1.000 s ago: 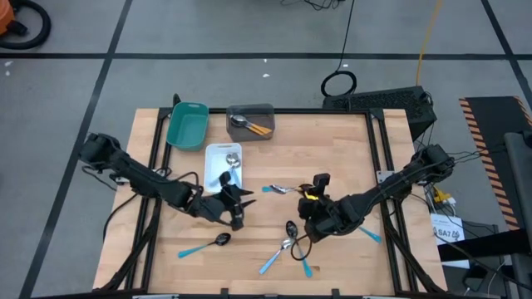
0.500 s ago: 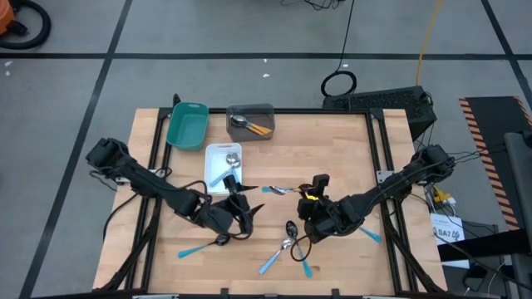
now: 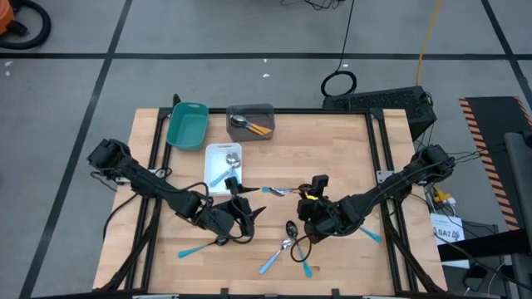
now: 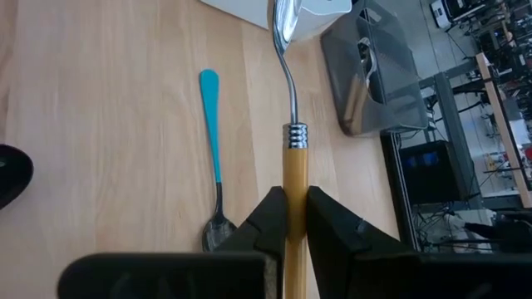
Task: Sort silverware by color (type)
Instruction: Put the orange spoon into the black bin
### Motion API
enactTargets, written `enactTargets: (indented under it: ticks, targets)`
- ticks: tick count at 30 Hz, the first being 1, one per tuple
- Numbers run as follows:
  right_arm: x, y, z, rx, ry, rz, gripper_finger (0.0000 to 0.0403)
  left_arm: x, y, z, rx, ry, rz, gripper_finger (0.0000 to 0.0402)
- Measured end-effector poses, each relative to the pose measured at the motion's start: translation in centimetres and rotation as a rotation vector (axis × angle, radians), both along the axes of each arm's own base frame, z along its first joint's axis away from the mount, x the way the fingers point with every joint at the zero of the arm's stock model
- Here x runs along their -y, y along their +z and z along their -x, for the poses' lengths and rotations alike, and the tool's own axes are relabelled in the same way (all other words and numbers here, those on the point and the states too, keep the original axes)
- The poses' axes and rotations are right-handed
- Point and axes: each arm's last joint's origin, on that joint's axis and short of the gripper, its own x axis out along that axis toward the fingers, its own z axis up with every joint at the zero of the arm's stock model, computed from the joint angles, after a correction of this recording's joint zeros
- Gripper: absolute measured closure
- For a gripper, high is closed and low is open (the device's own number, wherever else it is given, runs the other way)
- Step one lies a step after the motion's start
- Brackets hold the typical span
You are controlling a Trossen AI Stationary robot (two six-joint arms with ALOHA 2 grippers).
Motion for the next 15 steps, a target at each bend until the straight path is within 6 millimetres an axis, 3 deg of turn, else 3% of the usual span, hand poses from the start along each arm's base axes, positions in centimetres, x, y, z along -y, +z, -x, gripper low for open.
enactTargets:
  ticks: [15]
  targets:
    - [-0.2,0.0,-0.2,-0.027,0.048,-0.015,0.0377,-0.2,-1.1,-1.1,-0.046,-0.062,-0.051,0.0108]
